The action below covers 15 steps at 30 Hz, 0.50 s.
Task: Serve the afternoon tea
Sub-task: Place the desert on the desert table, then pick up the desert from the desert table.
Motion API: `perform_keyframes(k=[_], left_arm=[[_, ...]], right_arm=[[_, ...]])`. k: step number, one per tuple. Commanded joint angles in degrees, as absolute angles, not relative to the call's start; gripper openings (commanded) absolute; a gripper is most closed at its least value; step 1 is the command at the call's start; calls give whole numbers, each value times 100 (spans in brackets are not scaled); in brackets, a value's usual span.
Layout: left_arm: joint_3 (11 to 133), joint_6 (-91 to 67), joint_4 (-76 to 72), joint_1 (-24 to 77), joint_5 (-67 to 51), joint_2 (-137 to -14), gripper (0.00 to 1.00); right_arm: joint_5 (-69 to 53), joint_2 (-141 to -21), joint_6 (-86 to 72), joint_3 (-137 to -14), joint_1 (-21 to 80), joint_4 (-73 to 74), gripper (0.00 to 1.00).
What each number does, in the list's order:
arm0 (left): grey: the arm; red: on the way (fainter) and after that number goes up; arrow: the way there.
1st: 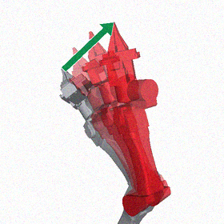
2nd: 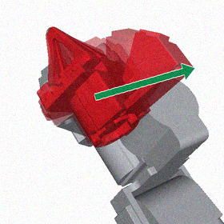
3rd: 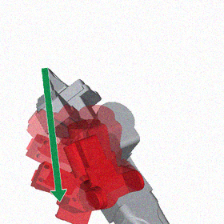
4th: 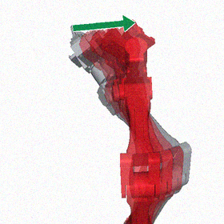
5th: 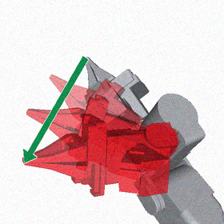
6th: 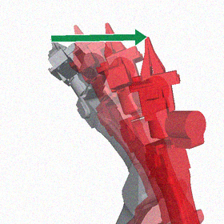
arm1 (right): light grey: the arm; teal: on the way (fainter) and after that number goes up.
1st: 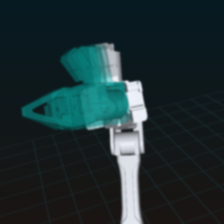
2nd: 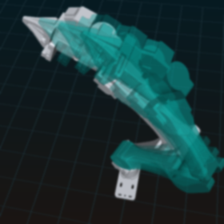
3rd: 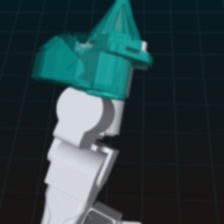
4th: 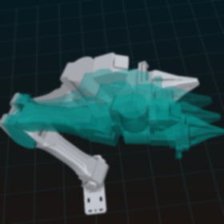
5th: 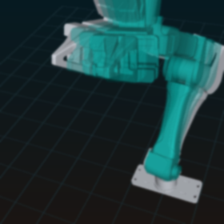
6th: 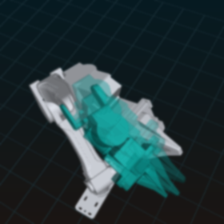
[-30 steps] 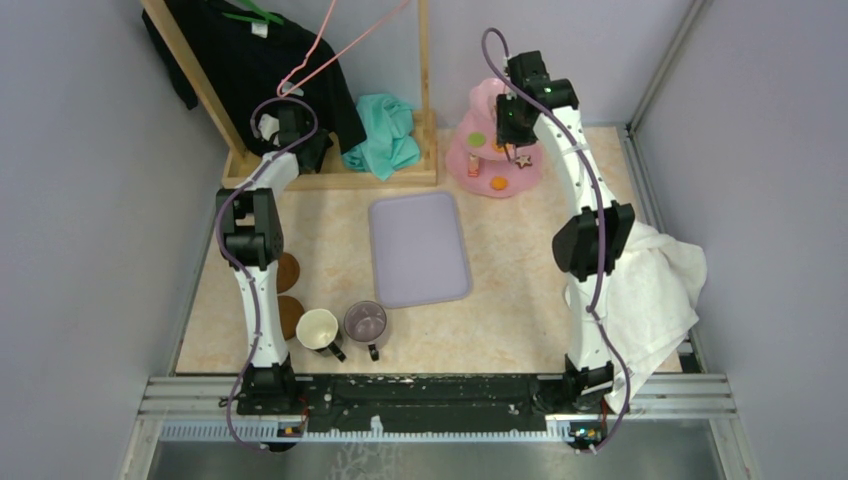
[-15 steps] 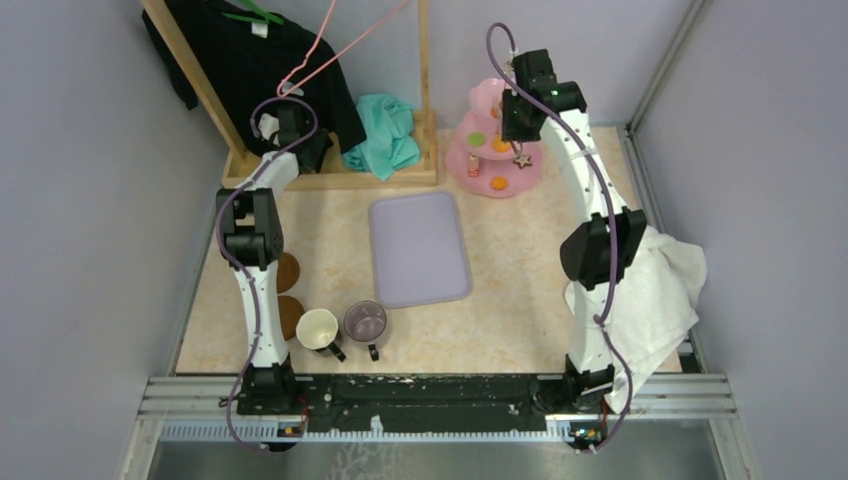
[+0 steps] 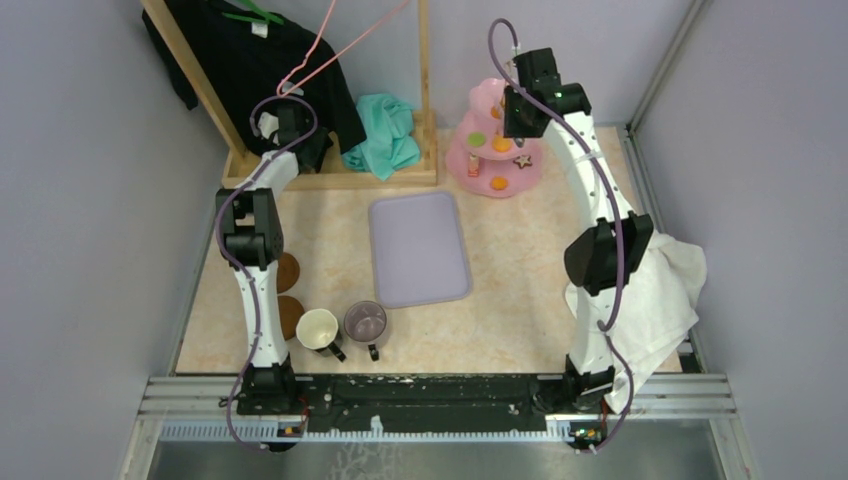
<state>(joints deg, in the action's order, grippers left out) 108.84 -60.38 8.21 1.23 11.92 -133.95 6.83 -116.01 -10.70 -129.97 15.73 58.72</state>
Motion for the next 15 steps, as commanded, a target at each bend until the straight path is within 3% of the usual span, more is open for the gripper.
perform_keyframes(k=[1, 15], left_arm=[[11057, -5992, 787, 97, 1186, -13422, 71], [11087, -5902, 747, 76, 1249, -13329, 71]], right_arm=[[799, -11061, -977, -12946, 1651, 5384, 30], [927, -10544, -810, -12716, 1807, 5001, 30]])
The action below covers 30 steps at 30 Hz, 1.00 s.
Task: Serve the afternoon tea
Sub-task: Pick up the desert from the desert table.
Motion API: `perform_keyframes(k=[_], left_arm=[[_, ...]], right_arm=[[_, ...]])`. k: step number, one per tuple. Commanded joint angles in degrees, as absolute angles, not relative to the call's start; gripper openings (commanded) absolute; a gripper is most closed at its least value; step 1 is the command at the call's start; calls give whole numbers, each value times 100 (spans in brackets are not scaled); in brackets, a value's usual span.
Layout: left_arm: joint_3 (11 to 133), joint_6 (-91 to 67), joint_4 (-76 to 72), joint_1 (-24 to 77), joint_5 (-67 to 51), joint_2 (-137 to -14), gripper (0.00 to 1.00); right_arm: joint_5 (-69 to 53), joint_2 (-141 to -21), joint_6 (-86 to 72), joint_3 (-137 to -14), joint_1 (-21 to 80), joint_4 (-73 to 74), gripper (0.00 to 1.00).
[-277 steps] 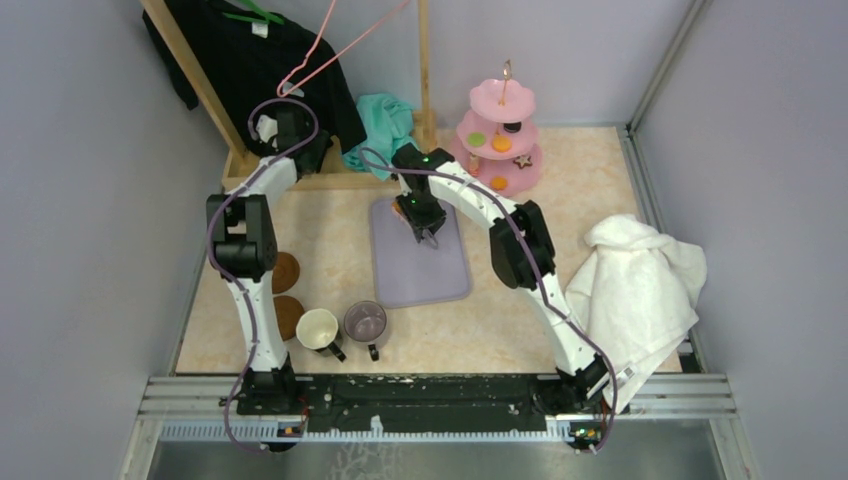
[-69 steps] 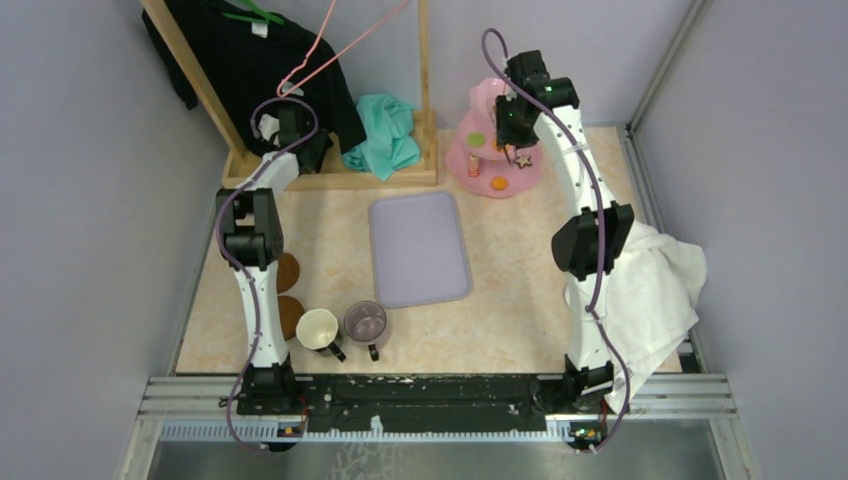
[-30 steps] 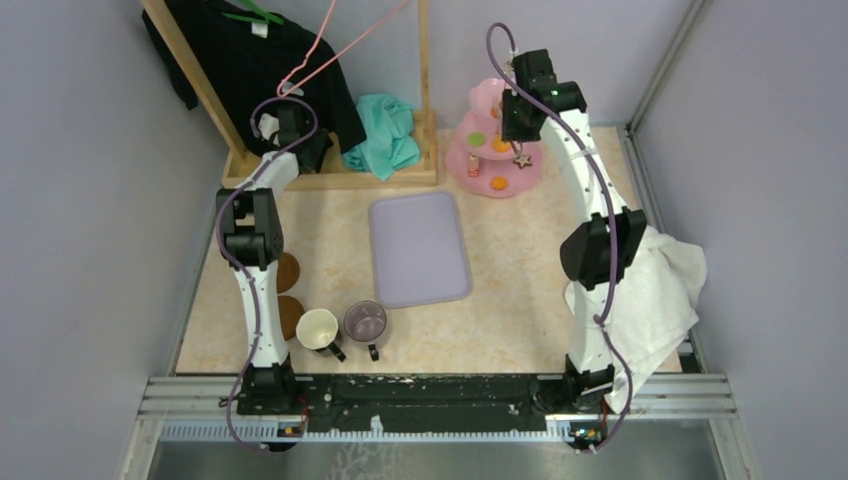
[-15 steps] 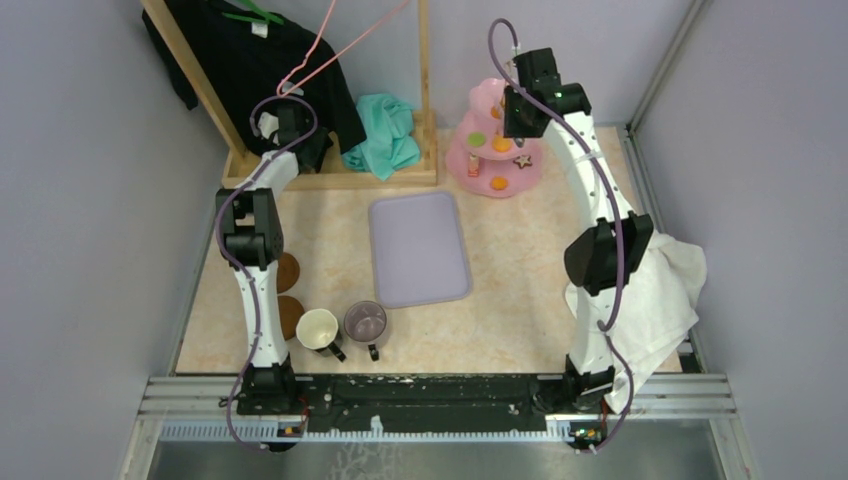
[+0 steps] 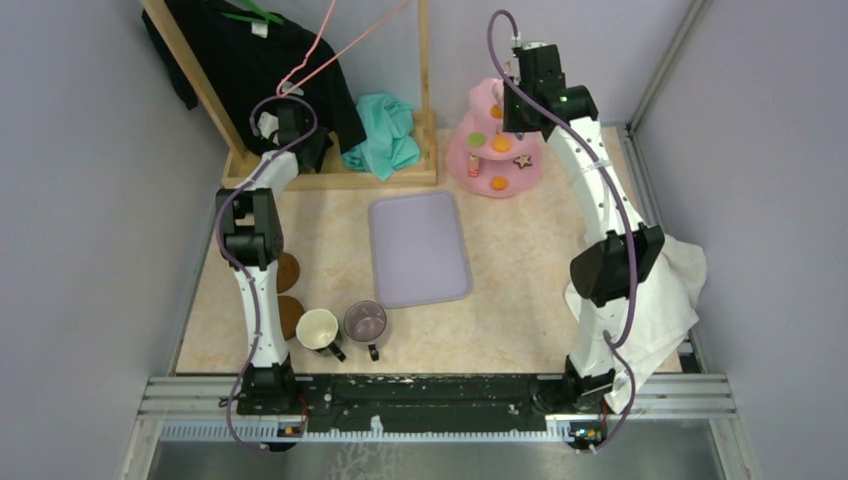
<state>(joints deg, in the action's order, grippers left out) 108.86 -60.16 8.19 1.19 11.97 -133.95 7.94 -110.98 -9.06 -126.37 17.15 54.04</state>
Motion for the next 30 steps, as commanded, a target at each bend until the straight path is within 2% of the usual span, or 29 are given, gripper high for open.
perform_keyframes(k=[1, 7, 21, 30], left_arm=[[11077, -5888, 744, 77, 1256, -13318, 71], [10970, -5840, 706, 75, 1273, -13234, 71], [10504, -5867, 504, 91, 1238, -12997, 71], [10174, -5842, 325, 134, 1201, -12862, 71]], right_arm=[[946, -10487, -800, -12700, 1821, 5008, 30], [1095, -10020, -793, -12222, 1978, 5014, 30], [1201, -8157, -1383, -9773, 2376, 4948, 30], [1199, -7591, -1765, -8488, 2408, 4871, 30]])
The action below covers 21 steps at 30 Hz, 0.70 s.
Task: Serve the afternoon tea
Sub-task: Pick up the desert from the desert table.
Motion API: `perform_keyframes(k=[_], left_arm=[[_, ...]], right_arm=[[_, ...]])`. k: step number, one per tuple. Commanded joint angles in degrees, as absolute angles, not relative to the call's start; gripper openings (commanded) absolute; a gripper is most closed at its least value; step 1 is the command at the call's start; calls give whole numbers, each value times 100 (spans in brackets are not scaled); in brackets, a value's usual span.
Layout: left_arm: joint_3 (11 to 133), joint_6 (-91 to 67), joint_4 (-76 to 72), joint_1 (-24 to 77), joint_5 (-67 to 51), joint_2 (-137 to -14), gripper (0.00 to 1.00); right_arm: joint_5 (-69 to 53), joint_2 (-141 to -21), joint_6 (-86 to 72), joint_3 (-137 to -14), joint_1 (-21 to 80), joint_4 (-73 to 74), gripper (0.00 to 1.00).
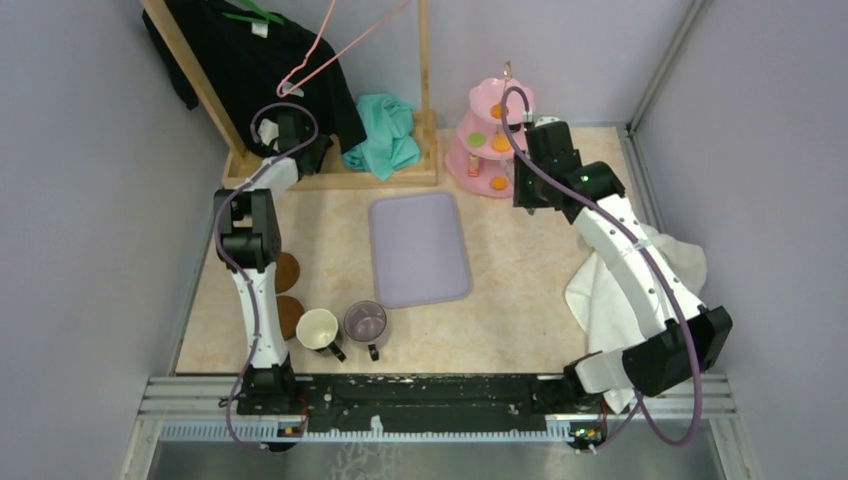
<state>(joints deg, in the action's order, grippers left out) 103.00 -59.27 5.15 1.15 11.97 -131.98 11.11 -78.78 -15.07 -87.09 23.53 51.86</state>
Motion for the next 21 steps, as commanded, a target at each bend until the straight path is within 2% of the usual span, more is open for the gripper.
perform_keyframes(k=[1, 14, 21], left_arm=[[10155, -5832, 313, 137, 1204, -12852, 71], [10028, -5683, 199, 133, 1204, -12770, 71], [10209, -5675, 231, 135, 1180, -12909, 71]], right_arm=[[1216, -7586, -1790, -8403, 2408, 4851, 30], [1097, -8014, -1783, -7759, 2310, 4191, 31], [904, -8591, -1647, -7917, 2119, 3823, 32]])
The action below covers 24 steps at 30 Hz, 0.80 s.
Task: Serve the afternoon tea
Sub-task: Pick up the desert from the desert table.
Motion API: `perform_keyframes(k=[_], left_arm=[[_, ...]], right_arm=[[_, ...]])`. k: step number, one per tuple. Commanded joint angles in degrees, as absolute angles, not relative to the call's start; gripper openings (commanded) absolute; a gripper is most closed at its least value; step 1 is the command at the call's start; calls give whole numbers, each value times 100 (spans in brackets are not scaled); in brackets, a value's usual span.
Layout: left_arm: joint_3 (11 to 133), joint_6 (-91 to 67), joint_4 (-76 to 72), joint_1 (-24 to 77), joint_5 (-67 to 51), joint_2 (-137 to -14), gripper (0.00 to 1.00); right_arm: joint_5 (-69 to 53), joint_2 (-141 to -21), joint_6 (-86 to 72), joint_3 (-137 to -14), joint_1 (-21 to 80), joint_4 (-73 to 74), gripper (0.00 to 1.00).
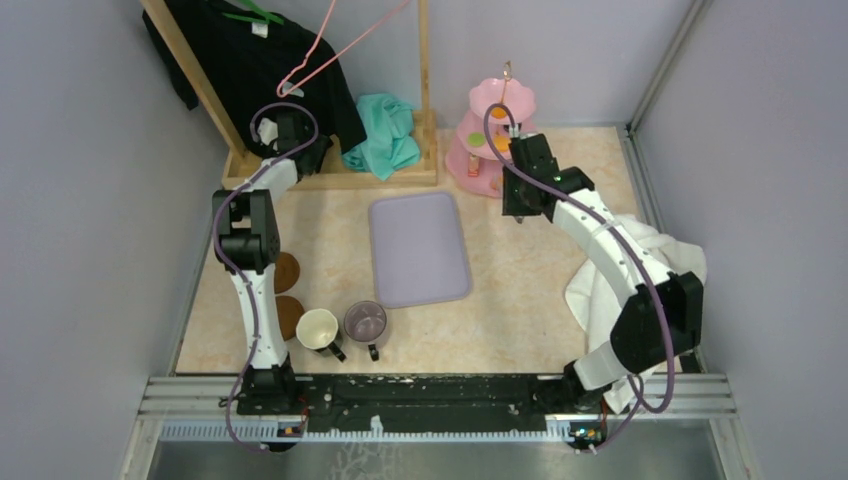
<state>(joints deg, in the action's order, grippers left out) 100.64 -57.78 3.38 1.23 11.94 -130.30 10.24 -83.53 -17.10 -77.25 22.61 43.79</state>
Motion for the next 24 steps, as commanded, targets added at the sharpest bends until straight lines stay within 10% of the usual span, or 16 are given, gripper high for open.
perform_keyframes(k=[1, 24], left_arm=[[10251, -5675, 243, 140, 1186, -12930, 71], [10921, -5693, 440, 130, 1162, -13506, 71]], right_arm=[[872, -8702, -1625, -8002, 2089, 3796, 32], [591, -10645, -1274, -9246, 1559, 3630, 36]])
